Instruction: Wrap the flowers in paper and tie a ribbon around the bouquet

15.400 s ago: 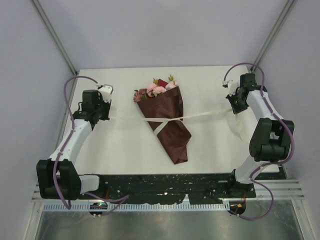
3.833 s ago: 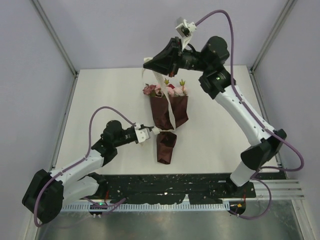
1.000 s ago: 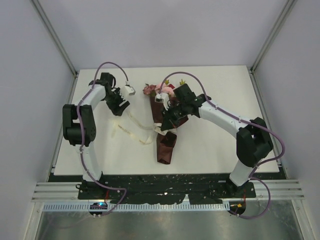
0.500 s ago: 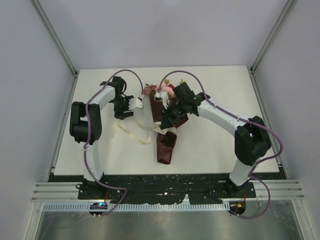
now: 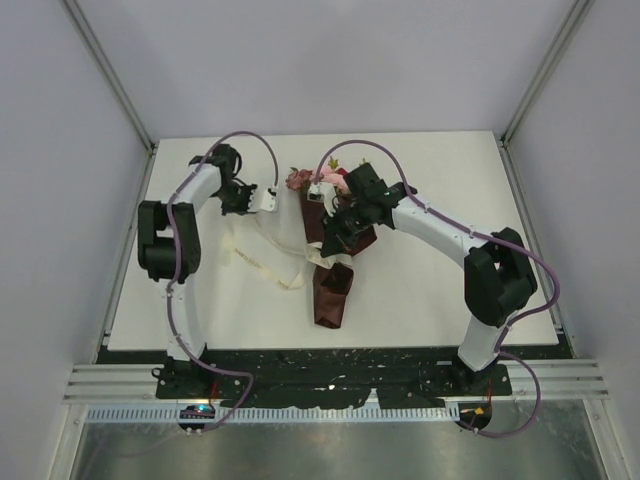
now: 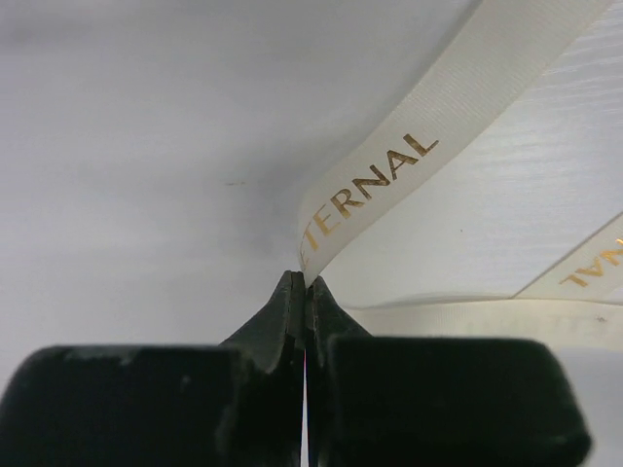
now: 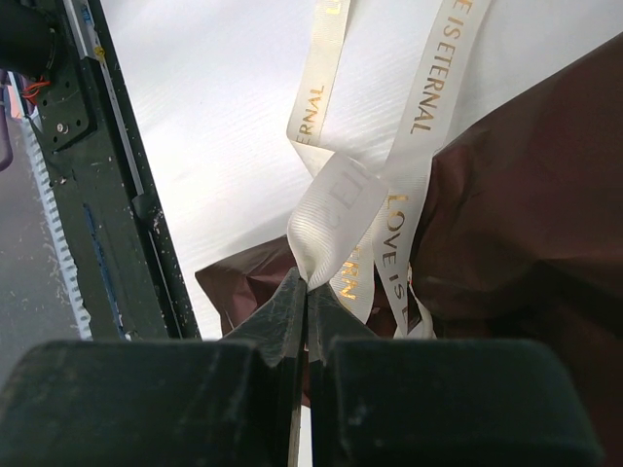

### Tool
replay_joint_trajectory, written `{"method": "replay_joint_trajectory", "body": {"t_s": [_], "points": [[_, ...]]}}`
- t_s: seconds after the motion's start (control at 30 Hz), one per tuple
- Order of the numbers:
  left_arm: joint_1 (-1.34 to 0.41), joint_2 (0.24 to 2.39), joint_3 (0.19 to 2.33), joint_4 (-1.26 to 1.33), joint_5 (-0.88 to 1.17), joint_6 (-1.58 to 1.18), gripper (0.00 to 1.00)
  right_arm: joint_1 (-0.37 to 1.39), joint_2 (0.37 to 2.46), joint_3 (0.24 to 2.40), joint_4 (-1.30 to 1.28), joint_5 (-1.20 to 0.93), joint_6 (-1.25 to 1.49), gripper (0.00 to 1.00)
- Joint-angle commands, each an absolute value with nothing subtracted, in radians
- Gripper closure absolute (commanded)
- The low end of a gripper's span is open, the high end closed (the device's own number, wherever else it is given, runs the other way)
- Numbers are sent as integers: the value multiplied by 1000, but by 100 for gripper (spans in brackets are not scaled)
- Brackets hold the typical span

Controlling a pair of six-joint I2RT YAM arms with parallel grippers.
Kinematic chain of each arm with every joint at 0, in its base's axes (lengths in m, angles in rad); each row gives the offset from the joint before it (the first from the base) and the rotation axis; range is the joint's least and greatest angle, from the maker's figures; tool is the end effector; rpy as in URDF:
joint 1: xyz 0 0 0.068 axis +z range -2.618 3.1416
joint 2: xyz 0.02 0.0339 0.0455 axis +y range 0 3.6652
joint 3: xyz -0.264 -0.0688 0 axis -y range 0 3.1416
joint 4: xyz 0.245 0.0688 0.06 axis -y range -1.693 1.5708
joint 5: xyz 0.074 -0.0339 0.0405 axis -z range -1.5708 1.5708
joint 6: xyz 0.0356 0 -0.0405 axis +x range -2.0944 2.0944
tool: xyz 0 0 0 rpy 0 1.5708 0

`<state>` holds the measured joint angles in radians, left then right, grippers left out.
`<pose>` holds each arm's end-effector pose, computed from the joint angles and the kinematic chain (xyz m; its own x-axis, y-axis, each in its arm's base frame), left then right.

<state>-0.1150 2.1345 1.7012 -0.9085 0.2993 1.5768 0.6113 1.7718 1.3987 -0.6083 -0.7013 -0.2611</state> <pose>0.4291 -0.0601 0.1830 0.1819 0.9409 -0.2858 0.9664 -0.1174 0.2287 0.2972 0.2363 0.2546 -0.4687 -0.5693 -0.6755 -0.8831 0.2824 0.3747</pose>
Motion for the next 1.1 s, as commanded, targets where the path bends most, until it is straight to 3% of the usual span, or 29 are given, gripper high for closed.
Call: {"method": "replay_joint_trajectory", "body": {"t_s": [0.0,0.4,0.57,0.7,0.9,1.07], "points": [[-66,1969,1636,-923,466,1562,100,603,1744,1414,-603,-704,-281,95],[-9,1452,1286,-1063,688,1517,100,529,1732,1417,-575,-732,-255,94],[-96,1198,1181,-1259,779,1560,100,488,1730,1436,-565,-749,-253,95],[-285,1001,1135,-1355,837,1551,100,480,1739,1456,-552,-762,-265,95],[-696,920,1057,-848,821,1145,100,477,1762,1477,-509,-776,-294,95],[-873,1173,1214,-542,811,953,100,465,1781,1486,-492,-810,-343,95]]}}
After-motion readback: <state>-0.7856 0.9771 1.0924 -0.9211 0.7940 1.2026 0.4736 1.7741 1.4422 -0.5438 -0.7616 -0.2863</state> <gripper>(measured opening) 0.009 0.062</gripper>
